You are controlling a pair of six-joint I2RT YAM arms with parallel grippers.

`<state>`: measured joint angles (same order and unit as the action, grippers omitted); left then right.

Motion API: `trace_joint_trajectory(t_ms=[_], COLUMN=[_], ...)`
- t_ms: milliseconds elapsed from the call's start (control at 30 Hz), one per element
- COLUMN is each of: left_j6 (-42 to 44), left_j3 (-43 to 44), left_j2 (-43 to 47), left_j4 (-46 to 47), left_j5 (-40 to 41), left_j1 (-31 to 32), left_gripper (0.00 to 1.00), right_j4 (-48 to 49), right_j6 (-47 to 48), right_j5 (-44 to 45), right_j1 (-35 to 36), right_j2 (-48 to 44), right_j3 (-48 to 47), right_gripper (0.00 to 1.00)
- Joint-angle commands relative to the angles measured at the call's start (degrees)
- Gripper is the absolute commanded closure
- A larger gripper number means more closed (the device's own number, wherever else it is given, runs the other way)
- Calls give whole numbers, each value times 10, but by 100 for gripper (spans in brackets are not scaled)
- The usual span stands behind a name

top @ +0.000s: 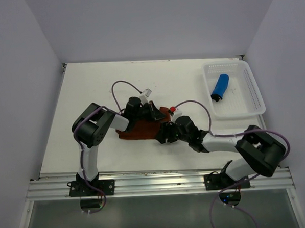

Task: Roll the towels
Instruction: Roll the towel

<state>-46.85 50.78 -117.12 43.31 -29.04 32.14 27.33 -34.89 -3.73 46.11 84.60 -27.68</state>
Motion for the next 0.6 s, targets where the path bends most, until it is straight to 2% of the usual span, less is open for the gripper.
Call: trace_joint_trajectory(t_ms=[0,167,233,267,367,567], left_j6=[35,41,33,27,26,32], left_j3=[16,9,-5,-10,-24,-39], left_j2=[6,12,11,12,20,43], left_j4=[-9,-17,-5,5,8,-10], left_j5=[40,54,53,52,57,69], left_j1=[6,18,22,23,30,32], left_gripper=[100,100,100,100,100,100], right_j4=[-115,-248,-300,-310,-302,-180], right_j6=[12,2,-31,-43,-108,-197], right_j5=[14,73,105,121,125,51], right_j1=[-1,-2,-5,-12,-30,-80], right_j2=[-106,-209,-222,-221,-197,-125], right_j3=[0,-20,-25,-28,-19,18], right_gripper=[31,25,26,30,38,41])
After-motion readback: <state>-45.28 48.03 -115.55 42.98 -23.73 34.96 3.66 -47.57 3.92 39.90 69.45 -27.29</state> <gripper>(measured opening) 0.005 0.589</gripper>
